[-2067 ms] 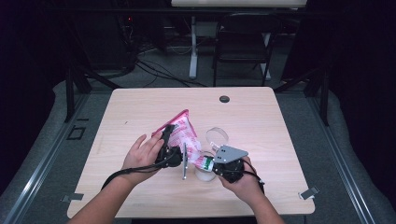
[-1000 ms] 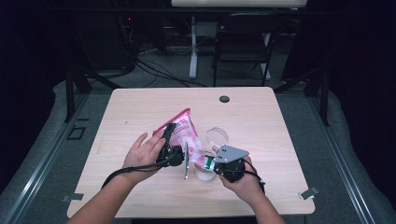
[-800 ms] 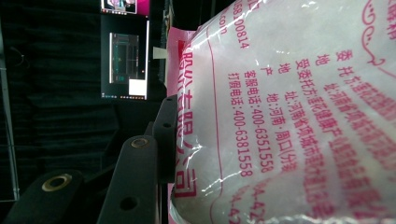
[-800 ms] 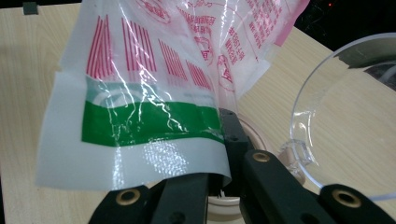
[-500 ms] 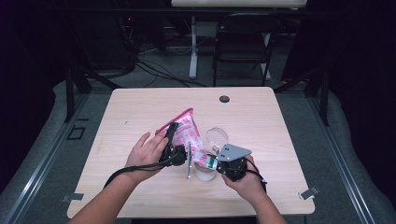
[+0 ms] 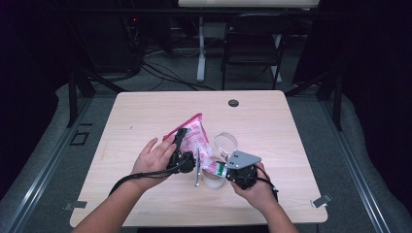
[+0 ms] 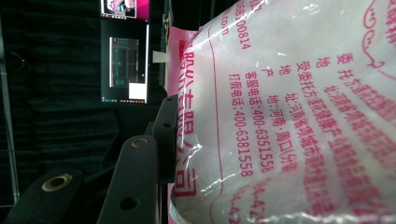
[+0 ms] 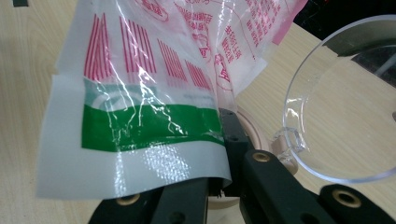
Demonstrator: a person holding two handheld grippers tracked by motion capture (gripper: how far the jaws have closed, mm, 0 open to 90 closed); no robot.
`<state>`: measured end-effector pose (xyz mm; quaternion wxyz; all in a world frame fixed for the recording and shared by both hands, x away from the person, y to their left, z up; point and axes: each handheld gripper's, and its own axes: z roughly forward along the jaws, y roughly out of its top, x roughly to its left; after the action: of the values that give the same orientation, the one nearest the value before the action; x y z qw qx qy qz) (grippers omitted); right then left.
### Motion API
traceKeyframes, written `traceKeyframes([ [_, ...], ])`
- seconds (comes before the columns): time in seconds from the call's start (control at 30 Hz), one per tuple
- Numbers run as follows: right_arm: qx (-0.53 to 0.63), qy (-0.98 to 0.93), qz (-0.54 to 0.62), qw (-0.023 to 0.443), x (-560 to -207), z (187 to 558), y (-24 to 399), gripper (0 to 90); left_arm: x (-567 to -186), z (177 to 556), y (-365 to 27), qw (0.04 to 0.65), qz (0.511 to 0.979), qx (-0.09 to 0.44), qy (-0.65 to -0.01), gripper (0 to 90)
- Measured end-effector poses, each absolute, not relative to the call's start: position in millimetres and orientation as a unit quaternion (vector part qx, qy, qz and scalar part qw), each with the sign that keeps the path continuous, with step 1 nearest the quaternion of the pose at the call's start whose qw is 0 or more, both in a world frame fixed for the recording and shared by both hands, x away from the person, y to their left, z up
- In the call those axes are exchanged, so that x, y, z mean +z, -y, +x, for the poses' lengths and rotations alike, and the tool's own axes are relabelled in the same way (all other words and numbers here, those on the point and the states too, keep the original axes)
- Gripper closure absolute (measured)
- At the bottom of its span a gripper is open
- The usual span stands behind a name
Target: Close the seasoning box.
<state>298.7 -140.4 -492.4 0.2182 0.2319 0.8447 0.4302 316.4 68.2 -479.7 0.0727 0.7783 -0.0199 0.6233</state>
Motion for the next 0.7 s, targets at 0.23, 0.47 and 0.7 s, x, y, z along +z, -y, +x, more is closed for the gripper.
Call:
traceKeyframes([
  [0.23, 0.425, -0.847, 0.233, 0.221, -493.0, 297.1, 142.0, 90.0, -481.9, 316.6, -66.5, 0.075, 0.780, 0.621, 0.021, 61.4],
  [0.47, 0.422, -0.846, 0.236, 0.223, -494.4, 296.1, 143.0, 90.0, -483.0, 317.7, -65.2, 0.079, 0.779, 0.621, 0.024, 61.5],
  [0.7, 0.424, -0.846, 0.235, 0.222, -494.5, 295.8, 142.8, 90.0, -482.4, 316.8, -65.2, 0.078, 0.778, 0.622, 0.026, 61.5],
])
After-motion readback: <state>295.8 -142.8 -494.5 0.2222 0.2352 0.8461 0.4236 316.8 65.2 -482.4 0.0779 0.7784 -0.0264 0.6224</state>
